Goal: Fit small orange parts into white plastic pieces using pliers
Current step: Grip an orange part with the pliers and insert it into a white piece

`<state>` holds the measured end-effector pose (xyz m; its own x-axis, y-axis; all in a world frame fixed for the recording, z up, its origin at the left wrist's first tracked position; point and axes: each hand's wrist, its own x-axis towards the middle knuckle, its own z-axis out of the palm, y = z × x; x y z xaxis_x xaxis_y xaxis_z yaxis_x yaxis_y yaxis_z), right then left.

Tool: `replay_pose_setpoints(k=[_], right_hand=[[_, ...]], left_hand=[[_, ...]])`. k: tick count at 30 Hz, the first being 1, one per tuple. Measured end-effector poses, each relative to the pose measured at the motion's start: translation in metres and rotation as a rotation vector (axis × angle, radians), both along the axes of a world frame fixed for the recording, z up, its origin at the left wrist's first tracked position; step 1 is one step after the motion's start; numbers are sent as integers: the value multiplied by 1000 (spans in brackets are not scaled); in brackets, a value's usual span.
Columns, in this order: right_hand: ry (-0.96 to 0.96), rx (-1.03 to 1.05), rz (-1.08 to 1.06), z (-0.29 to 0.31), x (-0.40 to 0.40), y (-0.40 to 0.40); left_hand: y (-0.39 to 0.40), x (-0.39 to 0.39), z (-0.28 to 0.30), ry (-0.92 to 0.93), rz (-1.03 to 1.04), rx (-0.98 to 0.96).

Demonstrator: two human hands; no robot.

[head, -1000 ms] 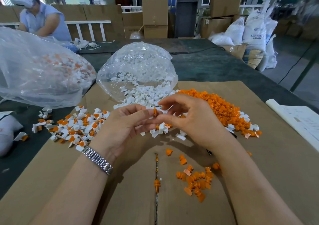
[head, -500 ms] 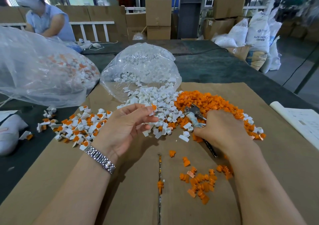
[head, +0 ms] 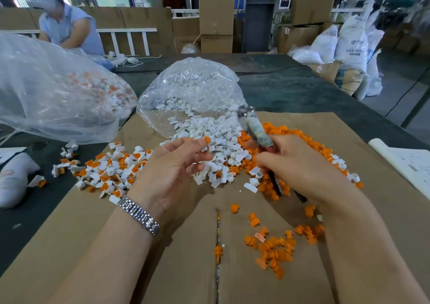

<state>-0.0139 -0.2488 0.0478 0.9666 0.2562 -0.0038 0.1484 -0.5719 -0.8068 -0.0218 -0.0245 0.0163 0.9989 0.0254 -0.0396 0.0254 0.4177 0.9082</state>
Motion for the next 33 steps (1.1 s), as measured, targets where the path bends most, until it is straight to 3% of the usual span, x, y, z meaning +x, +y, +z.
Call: replay_pose_setpoints(k=[3, 10, 21, 28, 33], right_hand=[[99, 18, 157, 2, -8, 9], [51, -87, 227, 2, -13, 21], [-75, -218, 193, -7, -15, 29], [-139, -186, 185, -12, -12, 31], [-316, -125, 116, -15, -12, 42]], left_hand=[[0, 0, 0, -21, 11, -21], [0, -2, 1, -58, 55, 12], [-4, -4, 1, -75, 144, 121], [-2, -4, 1, -92, 122, 112], [4, -2, 4, -114, 121, 18]])
